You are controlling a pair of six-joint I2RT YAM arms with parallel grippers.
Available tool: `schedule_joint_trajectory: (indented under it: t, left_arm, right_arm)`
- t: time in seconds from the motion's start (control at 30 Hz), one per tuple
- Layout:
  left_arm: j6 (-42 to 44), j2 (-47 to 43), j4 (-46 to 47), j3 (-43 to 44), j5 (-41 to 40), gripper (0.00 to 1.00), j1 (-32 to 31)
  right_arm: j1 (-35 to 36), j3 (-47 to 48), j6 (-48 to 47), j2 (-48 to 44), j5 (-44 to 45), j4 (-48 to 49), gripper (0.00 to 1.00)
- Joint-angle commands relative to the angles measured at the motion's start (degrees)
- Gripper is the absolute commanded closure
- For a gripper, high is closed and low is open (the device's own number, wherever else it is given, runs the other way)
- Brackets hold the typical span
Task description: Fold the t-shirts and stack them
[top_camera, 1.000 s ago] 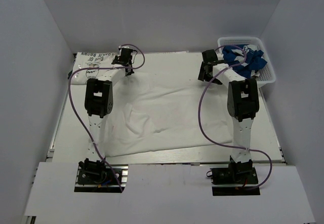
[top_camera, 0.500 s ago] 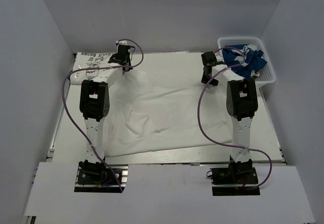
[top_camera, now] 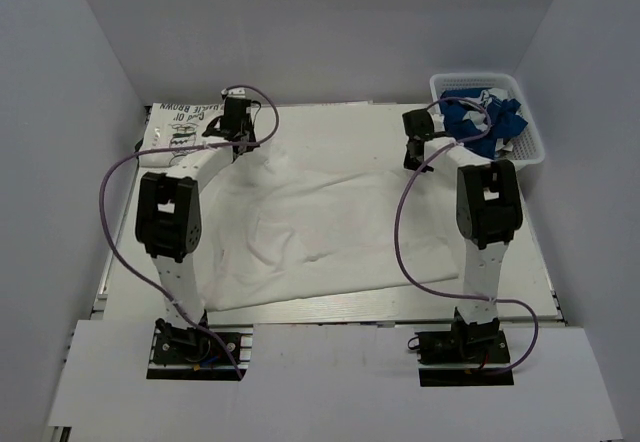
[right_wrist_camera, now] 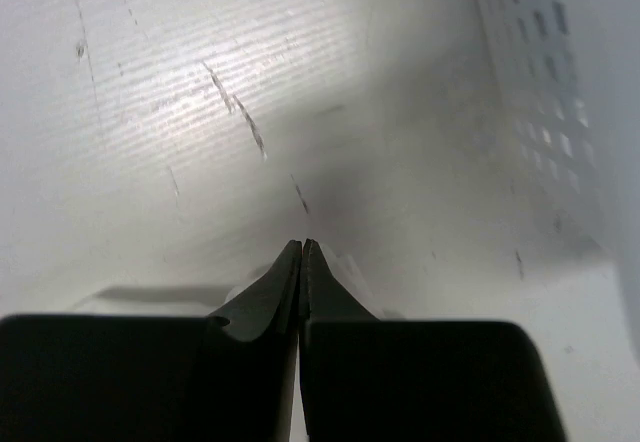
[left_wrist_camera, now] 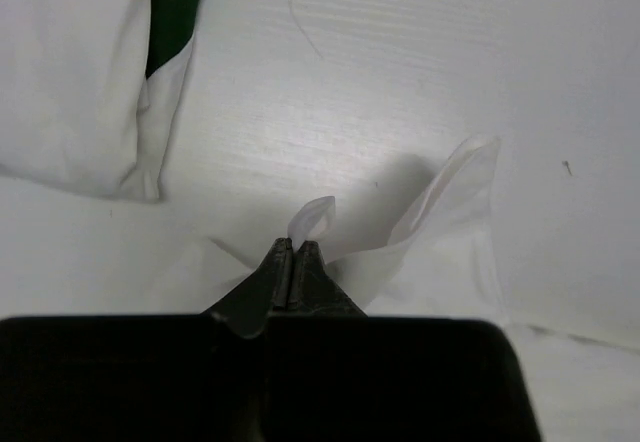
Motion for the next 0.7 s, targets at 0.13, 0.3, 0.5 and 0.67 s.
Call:
schedule_joint_trajectory:
  t: [0.13,0.3,0.5,0.67]
  left_arm:
    - [-7.7,-19.2,1.1,-14.9,5.1,1.00,-0.7]
    - [-13.5,-30.2,3.5,-28.2,10.5,1.00,-0.7]
    - [-18.2,-45.9,3.5,-39.6,13.9,1.00,-0.7]
    - [-20.1,-56.2,1.5,-46.8,15.2,1.00,-0.7]
  right_arm:
    - [0.4,-11.2,-2.7,-14.0,-1.1,9.9,1.00]
    - [0.5,-17.0,-3.5,-19.5,-2.5,10.3,1.00]
    - [0.5,-23.7,-1.8,-25.6,-4.4,12.5,1.00]
    - [0.1,-27.1,-1.9,-32.2,-0.7,11.7,1.00]
